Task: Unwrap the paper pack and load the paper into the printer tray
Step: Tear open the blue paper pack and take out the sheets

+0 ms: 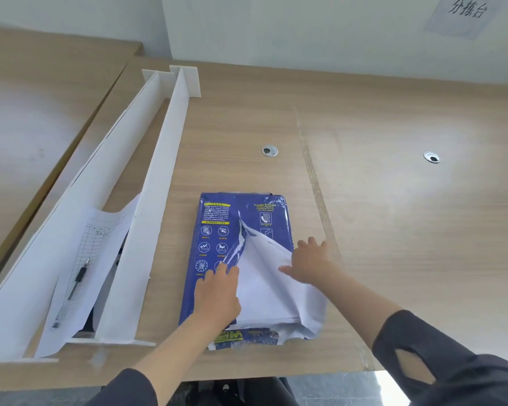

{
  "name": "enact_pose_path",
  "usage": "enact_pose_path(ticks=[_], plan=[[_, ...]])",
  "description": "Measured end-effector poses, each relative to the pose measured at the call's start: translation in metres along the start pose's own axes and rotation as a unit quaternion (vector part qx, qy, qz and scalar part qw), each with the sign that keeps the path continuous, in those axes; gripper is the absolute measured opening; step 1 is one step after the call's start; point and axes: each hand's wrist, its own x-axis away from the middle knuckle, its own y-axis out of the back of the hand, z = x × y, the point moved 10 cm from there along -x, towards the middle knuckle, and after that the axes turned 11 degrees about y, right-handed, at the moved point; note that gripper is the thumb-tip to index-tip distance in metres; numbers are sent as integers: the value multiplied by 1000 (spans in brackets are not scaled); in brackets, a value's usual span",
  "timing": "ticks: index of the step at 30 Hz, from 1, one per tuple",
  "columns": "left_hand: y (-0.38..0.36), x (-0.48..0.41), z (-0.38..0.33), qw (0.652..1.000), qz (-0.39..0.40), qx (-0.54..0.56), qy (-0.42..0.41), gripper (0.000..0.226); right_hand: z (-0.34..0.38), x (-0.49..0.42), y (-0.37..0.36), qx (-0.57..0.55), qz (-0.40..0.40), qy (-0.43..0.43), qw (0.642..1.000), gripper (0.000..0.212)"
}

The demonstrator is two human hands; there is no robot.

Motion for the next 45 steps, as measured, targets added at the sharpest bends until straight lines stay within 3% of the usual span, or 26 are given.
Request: enact_pose_path(ticks=[4,10,17,23,31,35,39,42,45], plan=[[28,-8,18,1000,-19,3,13,36,38,3,5,9,-88,52,995,33],[58,-18,33,990,-57,-130,-2,39,87,6,-13,-147,-108,212,960,36],[50,-27,22,966,-36,-244,-74,37,113,9,-23,-107,-126,322,932,49],[24,-28,8,936,40,-269,-226,53,111,15,-33,-85,-101,356,925,64],[-13,-33,33,899,209,-323,-211,49,105,20,-41,-58,-78,391,915,82],[-10,-24,9,929,72,-286,-224,34,102,18,-40,-76,-88,399,909,79],[-8,4,-7,957,-6,-152,-246,25,100,17,-40,-89,-94,405,905,78],[-1,21,-6,954,-41,-145,-261,53,99,17,-38,-98,-98,409,902,78],[-20,18,4,962,12,-114,-249,69,98,17,-38,-97,-102,413,900,77]])
